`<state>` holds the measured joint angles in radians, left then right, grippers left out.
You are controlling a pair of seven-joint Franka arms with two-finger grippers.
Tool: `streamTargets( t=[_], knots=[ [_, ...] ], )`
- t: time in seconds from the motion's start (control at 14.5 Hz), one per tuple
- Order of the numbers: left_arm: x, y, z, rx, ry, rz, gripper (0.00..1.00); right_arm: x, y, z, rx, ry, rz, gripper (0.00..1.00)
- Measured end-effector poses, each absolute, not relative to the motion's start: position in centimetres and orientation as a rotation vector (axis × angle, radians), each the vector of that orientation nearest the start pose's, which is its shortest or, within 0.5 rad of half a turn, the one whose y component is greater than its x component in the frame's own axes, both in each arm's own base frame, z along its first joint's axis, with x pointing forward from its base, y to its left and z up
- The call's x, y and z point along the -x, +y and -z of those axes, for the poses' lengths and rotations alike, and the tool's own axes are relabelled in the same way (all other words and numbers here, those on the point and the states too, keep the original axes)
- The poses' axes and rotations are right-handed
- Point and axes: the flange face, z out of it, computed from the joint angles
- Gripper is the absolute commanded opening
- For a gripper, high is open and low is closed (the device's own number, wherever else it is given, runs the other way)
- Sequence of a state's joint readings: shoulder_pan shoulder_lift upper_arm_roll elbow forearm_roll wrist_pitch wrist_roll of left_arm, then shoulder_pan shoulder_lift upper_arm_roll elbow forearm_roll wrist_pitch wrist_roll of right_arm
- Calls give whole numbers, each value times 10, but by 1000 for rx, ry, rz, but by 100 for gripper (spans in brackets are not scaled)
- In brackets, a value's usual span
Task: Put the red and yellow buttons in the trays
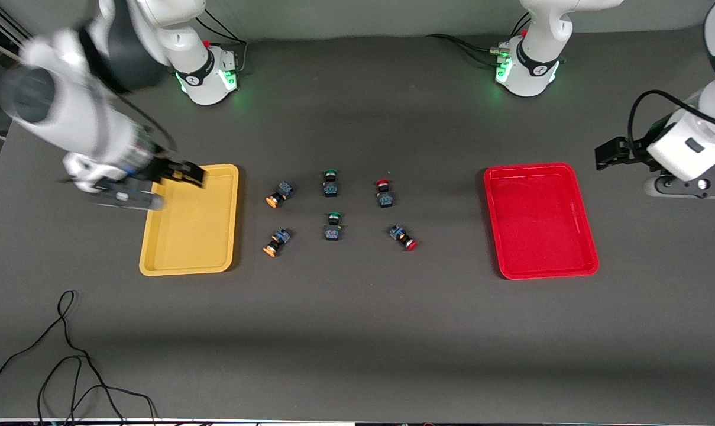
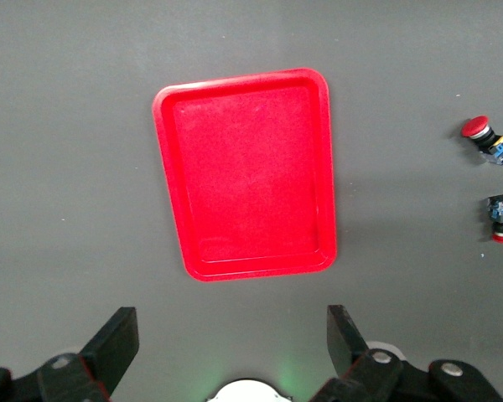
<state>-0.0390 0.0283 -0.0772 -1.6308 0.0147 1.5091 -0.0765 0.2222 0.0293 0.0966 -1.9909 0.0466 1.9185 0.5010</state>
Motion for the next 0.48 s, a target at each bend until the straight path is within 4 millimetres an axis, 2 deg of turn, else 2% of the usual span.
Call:
streamTargets(
  t=[0.14,0.21,0.34,0.48],
  knots=[
    [-546,-88,-569,3103,20,-220,100,-509,215,-380,3116,432,-208,100],
    [-543,-107,-561,3104,10,-225,100,-502,231,-352,3112,490,-234,100],
    [-533,-159,-540,3104,-7,-217,100,-491,250,-303,3101,584,-268,100],
    [-514,-220,-517,3103,-16,-186,100,-474,263,-256,3081,683,-266,100]
  ],
)
